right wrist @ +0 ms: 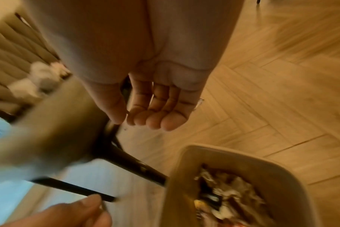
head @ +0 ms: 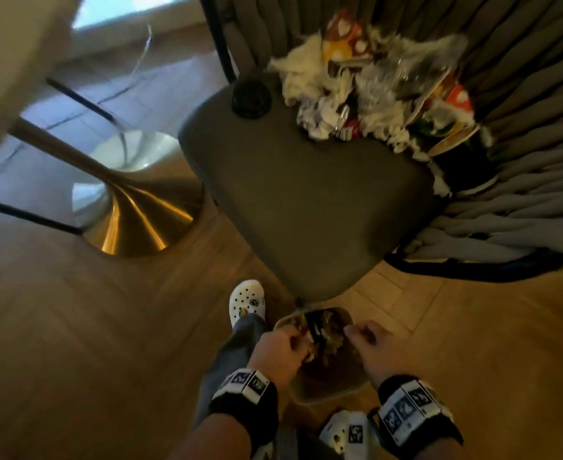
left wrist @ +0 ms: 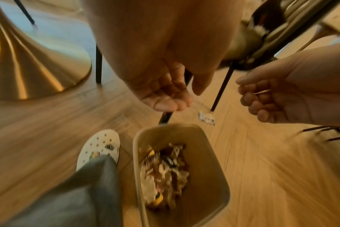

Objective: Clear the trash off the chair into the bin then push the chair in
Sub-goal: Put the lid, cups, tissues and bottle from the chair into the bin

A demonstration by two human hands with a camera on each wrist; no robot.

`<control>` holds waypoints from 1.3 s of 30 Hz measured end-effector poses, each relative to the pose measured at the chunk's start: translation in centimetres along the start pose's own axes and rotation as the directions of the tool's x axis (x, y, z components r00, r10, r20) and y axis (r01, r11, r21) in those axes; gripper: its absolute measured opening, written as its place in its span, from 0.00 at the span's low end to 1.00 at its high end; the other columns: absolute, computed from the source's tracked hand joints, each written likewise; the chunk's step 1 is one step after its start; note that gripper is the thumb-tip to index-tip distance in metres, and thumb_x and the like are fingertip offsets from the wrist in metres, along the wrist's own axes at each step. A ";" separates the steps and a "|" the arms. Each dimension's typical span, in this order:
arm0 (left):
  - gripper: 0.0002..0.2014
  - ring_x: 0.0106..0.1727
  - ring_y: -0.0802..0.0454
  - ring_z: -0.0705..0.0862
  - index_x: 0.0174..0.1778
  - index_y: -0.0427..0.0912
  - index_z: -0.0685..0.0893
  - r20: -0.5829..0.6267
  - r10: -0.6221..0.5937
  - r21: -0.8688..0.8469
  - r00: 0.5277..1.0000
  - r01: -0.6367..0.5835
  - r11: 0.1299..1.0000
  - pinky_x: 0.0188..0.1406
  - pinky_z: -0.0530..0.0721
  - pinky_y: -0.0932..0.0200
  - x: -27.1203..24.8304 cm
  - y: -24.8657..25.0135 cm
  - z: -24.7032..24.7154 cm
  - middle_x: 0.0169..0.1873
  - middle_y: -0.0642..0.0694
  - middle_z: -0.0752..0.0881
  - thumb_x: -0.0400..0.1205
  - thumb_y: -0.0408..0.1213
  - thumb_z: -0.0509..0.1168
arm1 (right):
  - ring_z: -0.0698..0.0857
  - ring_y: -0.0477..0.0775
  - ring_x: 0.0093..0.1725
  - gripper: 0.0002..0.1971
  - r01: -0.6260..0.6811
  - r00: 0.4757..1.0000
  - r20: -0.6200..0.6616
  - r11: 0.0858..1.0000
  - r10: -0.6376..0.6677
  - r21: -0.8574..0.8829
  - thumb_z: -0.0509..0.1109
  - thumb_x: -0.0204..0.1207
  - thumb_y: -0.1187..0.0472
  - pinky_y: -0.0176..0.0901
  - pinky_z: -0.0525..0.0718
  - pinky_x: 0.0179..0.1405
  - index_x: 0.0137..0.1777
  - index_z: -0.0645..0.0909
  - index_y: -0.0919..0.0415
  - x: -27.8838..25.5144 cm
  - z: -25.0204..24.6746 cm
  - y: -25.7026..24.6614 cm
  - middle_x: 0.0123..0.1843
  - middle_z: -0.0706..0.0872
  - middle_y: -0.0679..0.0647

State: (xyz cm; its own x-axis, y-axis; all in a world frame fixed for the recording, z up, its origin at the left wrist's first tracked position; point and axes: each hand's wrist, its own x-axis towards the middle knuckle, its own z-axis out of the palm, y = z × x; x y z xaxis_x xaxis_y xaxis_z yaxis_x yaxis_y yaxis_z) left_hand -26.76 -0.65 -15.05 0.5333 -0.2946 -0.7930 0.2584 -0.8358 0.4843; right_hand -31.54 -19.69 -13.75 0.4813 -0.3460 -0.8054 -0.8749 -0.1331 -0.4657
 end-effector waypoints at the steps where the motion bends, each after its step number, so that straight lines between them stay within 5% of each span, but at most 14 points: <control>1: 0.12 0.35 0.63 0.84 0.57 0.48 0.85 -0.006 0.047 -0.001 0.999 -0.047 0.999 0.38 0.83 0.68 -0.9 1.0 -1.8 0.39 0.54 0.86 0.88 0.50 0.61 | 0.80 0.53 0.38 0.13 0.004 1.000 0.019 1.000 -0.005 0.020 0.69 0.77 0.46 0.43 0.74 0.32 0.47 0.80 0.56 -1.1 -0.9 -2.0 0.38 0.83 0.53; 5: 0.11 0.36 0.59 0.87 0.46 0.54 0.84 -0.100 0.187 -0.071 0.977 -0.194 0.978 0.37 0.83 0.66 -3.2 6.1 -10.4 0.38 0.50 0.88 0.88 0.53 0.61 | 0.81 0.53 0.35 0.14 0.155 0.987 -0.048 0.984 -0.151 0.085 0.68 0.77 0.45 0.54 0.81 0.43 0.37 0.79 0.54 -3.2 -4.2 -10.6 0.31 0.81 0.50; 8: 0.09 0.35 0.57 0.86 0.46 0.55 0.83 -0.247 0.241 -0.087 0.939 -0.270 0.959 0.35 0.86 0.62 -1.9 9.9 -16.6 0.38 0.48 0.87 0.87 0.53 0.62 | 0.84 0.55 0.42 0.11 0.256 0.957 -0.166 0.960 -0.237 0.109 0.70 0.76 0.47 0.54 0.82 0.47 0.41 0.81 0.54 -1.6 -6.5 -17.1 0.37 0.84 0.52; 11: 0.06 0.42 0.62 0.85 0.56 0.56 0.82 -0.397 0.321 -0.025 0.860 -0.360 0.933 0.45 0.87 0.59 2.0 12.8 -22.0 0.45 0.54 0.86 0.87 0.50 0.62 | 0.83 0.52 0.53 0.12 0.303 0.918 -0.271 0.953 -0.289 0.008 0.73 0.74 0.49 0.47 0.80 0.50 0.54 0.79 0.50 2.5 -8.0 -23.0 0.53 0.84 0.51; 14: 0.16 0.52 0.61 0.83 0.70 0.53 0.76 -0.539 0.316 -0.019 0.781 -0.387 0.922 0.55 0.85 0.59 6.3 14.8 -26.4 0.58 0.53 0.81 0.87 0.46 0.64 | 0.72 0.62 0.71 0.29 0.262 0.836 -0.443 0.945 -0.324 -0.199 0.76 0.70 0.49 0.56 0.77 0.64 0.68 0.70 0.51 6.8 -8.3 -27.5 0.73 0.69 0.60; 17: 0.22 0.57 0.58 0.81 0.76 0.51 0.73 -0.646 0.228 -0.055 0.728 -0.342 0.938 0.62 0.84 0.55 9.5 15.8 -29.4 0.63 0.48 0.77 0.85 0.43 0.67 | 0.65 0.68 0.75 0.39 0.222 0.758 -0.582 0.956 -0.294 -0.194 0.80 0.64 0.46 0.60 0.72 0.69 0.71 0.66 0.57 9.6 -7.4 -30.1 0.75 0.63 0.63; 20: 0.32 0.78 0.40 0.69 0.82 0.54 0.65 -0.648 0.121 -0.055 0.752 -0.204 0.977 0.78 0.71 0.42 12.0 16.7 -31.0 0.78 0.39 0.68 0.83 0.48 0.70 | 0.60 0.71 0.76 0.51 0.109 0.793 -0.594 0.991 -0.133 -0.076 0.82 0.57 0.39 0.66 0.69 0.70 0.75 0.59 0.53 12.0 -6.0 -31.5 0.78 0.58 0.64; 22: 0.42 0.83 0.33 0.58 0.86 0.58 0.57 -0.594 0.089 -0.026 0.799 -0.130 0.991 0.80 0.64 0.37 13.7 17.6 -31.9 0.83 0.38 0.59 0.80 0.54 0.72 | 0.58 0.72 0.77 0.55 0.032 0.803 -0.584 0.988 -0.117 -0.154 0.80 0.54 0.33 0.68 0.67 0.71 0.77 0.55 0.49 13.5 -5.2 -32.2 0.80 0.55 0.65; 24: 0.47 0.83 0.30 0.57 0.87 0.59 0.53 -0.526 0.100 0.089 0.845 -0.062 0.994 0.79 0.65 0.34 15.6 18.3 -32.5 0.84 0.37 0.57 0.77 0.59 0.73 | 0.59 0.72 0.77 0.51 -0.027 0.811 -0.567 0.957 -0.147 -0.287 0.77 0.59 0.33 0.68 0.68 0.71 0.78 0.57 0.51 14.9 -4.7 -32.7 0.80 0.56 0.65; 28: 0.41 0.80 0.27 0.60 0.83 0.57 0.63 -0.488 0.086 0.260 0.869 0.050 0.964 0.75 0.74 0.30 17.8 18.1 -32.6 0.81 0.37 0.61 0.76 0.54 0.76 | 0.64 0.71 0.74 0.32 -0.007 0.814 -0.539 0.924 -0.216 -0.382 0.73 0.73 0.49 0.64 0.66 0.73 0.74 0.68 0.57 16.3 -5.1 -32.1 0.76 0.65 0.66; 33: 0.38 0.78 0.32 0.65 0.78 0.55 0.67 -0.508 0.091 0.138 0.857 -0.023 0.990 0.74 0.72 0.39 16.2 17.7 -31.9 0.77 0.37 0.64 0.74 0.50 0.79 | 0.79 0.65 0.64 0.18 0.091 0.838 -0.506 0.966 -0.205 -0.242 0.71 0.75 0.61 0.55 0.77 0.62 0.64 0.76 0.59 14.2 -6.3 -30.2 0.65 0.79 0.62; 36: 0.38 0.75 0.40 0.70 0.75 0.56 0.68 -0.533 0.106 -0.008 0.839 -0.130 0.991 0.70 0.74 0.47 14.5 17.4 -31.1 0.73 0.42 0.70 0.72 0.54 0.80 | 0.81 0.61 0.65 0.21 0.065 0.868 -0.489 0.996 -0.088 -0.065 0.70 0.77 0.62 0.53 0.80 0.62 0.69 0.72 0.52 11.4 -6.7 -29.4 0.66 0.81 0.57; 39: 0.44 0.76 0.49 0.70 0.78 0.54 0.67 -0.562 0.135 -0.095 0.816 -0.226 0.970 0.70 0.70 0.55 13.4 18.4 -30.9 0.75 0.48 0.73 0.69 0.60 0.79 | 0.80 0.57 0.65 0.20 0.123 0.879 -0.446 0.984 -0.170 -0.132 0.68 0.78 0.58 0.47 0.77 0.62 0.69 0.74 0.55 9.1 -6.6 -29.1 0.66 0.81 0.56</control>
State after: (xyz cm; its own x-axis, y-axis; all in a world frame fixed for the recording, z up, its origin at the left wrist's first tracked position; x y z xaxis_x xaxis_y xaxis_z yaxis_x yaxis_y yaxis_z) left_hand 10.02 -5.71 -5.35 0.9226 -0.0931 -0.3743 0.2068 -0.6998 0.6837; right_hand -2.04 -25.06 -5.14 0.5476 -0.6955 -0.4651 -0.8082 -0.2958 -0.5092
